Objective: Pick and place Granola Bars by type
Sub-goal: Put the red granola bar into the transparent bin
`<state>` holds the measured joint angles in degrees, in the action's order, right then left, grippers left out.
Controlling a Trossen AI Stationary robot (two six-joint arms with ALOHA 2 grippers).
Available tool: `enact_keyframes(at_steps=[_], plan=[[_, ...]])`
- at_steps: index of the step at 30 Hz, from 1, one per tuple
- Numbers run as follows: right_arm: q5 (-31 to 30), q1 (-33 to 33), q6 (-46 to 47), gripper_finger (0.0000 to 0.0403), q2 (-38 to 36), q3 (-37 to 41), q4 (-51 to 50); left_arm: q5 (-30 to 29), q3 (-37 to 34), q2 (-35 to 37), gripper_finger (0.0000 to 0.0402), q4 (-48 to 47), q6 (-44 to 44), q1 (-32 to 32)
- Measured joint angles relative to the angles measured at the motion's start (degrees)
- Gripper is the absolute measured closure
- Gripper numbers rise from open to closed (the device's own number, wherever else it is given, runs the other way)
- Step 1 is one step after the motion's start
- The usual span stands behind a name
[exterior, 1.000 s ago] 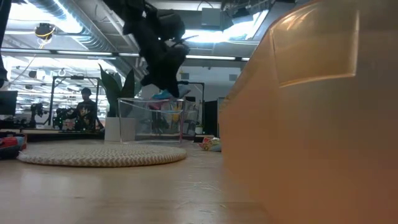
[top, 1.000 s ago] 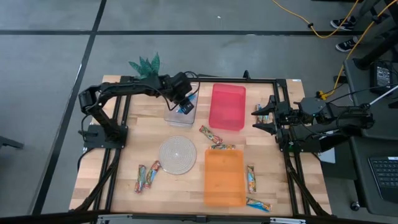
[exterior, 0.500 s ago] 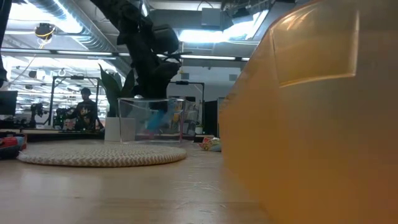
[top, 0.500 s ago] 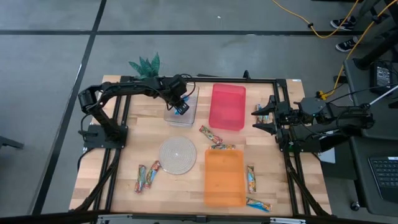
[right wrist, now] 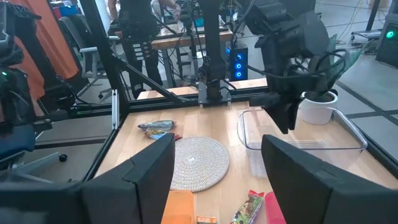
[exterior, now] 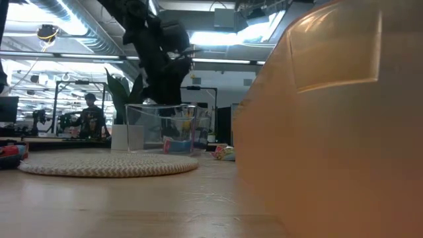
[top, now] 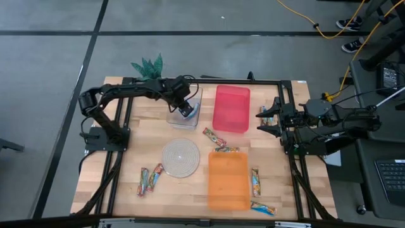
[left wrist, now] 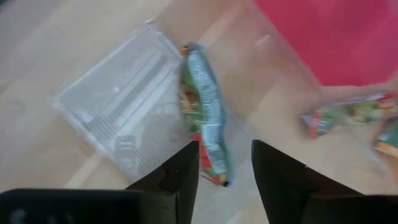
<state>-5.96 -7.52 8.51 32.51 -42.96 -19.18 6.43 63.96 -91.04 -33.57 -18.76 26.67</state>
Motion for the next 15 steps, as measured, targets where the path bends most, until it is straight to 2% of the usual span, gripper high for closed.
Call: enact_keyframes(at_steps=[8,15], plan=[[0.0,0.0,0.0,0.0162,-0.02,0.0,0.0,0.77,0.02,8.14,0.0264,0.53,-3.84,-5.91],[0.0,-0.01,0.0,0.0162,-0.02,0.0,0.02,0.14,0.04,15.46,0.0276,-1.65,-11.17,-15.18]])
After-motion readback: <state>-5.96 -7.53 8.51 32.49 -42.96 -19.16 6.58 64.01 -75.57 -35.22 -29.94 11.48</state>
